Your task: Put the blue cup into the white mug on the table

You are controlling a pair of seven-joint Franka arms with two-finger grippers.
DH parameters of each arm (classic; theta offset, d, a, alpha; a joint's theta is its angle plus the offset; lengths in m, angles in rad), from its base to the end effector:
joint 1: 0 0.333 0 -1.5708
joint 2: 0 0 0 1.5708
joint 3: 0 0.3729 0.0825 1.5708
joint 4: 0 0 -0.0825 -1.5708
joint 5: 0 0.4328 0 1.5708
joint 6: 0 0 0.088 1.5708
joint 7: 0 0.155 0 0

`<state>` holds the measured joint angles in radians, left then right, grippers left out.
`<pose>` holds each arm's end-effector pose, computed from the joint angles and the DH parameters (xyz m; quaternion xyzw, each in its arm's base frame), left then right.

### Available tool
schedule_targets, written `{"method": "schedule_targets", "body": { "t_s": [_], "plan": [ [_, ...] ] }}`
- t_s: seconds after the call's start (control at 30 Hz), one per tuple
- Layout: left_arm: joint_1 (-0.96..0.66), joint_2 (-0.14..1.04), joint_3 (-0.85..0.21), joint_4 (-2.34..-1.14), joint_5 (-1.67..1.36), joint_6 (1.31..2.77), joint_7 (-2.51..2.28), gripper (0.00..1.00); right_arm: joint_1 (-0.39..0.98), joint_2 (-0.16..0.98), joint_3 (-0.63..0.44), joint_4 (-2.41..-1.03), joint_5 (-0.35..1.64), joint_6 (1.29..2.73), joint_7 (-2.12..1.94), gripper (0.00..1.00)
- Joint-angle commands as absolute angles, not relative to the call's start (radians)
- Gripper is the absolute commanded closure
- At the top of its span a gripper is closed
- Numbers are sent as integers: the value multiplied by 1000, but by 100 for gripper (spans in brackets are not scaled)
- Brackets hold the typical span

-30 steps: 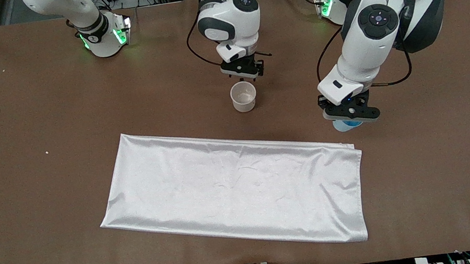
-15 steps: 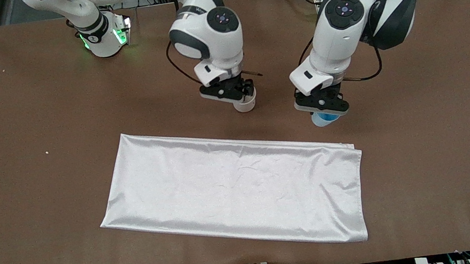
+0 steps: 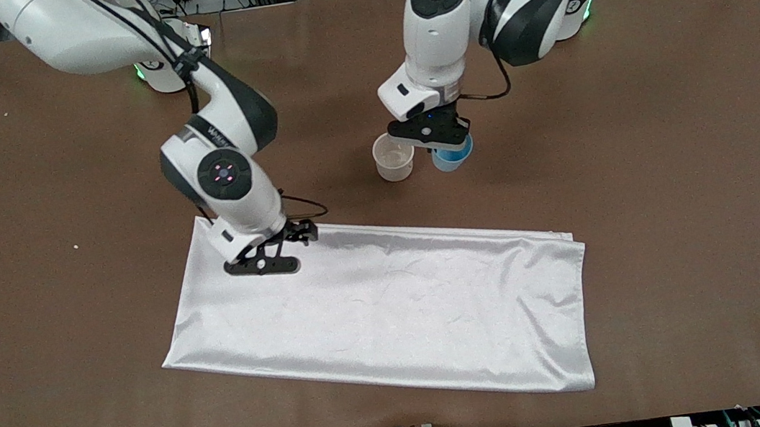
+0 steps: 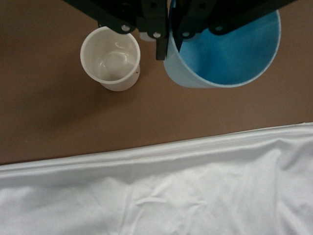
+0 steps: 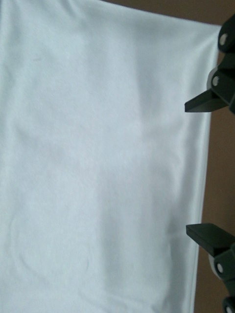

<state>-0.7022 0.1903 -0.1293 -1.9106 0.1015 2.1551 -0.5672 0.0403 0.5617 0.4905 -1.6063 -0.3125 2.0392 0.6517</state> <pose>0.4549 -0.4825 0.3871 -0.9868 0.1567 -0.0414 0.0056 0.6766 0.3131 0.3025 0.9995 -0.0140 -0.0172 0.0228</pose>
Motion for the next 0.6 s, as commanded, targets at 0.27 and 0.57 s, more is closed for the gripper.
{"method": "schedule_targets", "body": {
  "t_s": [0.27, 0.57],
  "plan": [
    [-819, 382, -121, -1756, 130, 2125, -735, 100, -8, 436, 276, -1611, -83, 2010, 112, 0],
    [-848, 448, -123, -1761, 118, 2123, -841, 100, -20, 278, 249, -1611, -43, 1859, 67, 0]
  ]
}}
